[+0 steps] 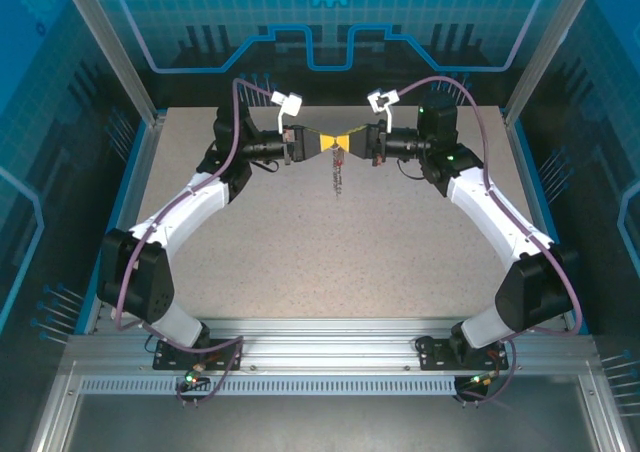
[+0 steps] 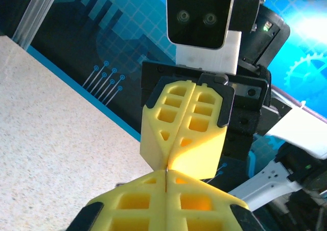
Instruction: Put the keys on the keyring
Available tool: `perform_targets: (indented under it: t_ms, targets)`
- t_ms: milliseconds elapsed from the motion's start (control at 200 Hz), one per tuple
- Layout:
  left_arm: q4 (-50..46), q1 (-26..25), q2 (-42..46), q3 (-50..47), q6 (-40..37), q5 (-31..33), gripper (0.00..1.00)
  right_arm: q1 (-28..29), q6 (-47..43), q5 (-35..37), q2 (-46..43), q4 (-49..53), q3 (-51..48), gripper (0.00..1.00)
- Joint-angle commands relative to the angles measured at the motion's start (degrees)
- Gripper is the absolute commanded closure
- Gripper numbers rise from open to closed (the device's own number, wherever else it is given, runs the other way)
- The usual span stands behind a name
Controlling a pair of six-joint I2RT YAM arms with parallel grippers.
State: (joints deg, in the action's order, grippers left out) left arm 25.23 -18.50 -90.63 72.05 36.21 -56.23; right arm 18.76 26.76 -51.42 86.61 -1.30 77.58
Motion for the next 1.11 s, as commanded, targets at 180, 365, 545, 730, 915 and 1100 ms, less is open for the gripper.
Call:
perform_targets:
  t_ms: [180, 365, 545, 730, 915, 1100]
  targets:
    - [13.0, -0.9, -1.4, -0.2, 8.5, 0.1, 1.00, -3.1, 5.8, 5.9, -5.7, -4.4, -4.2, 0.43]
    - [20.1, -0.9, -1.9, -0.7, 13.5, 0.3, 1.00, -3.6, 8.2, 15.5, -11.6, -4.3, -10.4, 0.29]
    - [23.6, -0.9, -1.8, -0.9, 16.1, -0.1, 1.00, -2.8, 12.2, 31.8, -15.4, -4.4, -16.8, 0.25]
    - [24.4, -0.9, -1.3, -1.6, 16.5, -0.5, 1.00, -0.1, 10.0, 38.7, -16.5, -6.3, -19.9, 0.19]
    - [24.8, -0.9, -1.0, -2.2, 16.4, -1.1, 1.00, 2.7, 8.7, 40.5, -15.4, -6.2, -19.1, 0.13]
    - [25.4, -0.9, -0.7, -2.6, 16.8, -1.2, 1.00, 3.3, 9.7, 40.2, -15.3, -7.9, -21.0, 0.07]
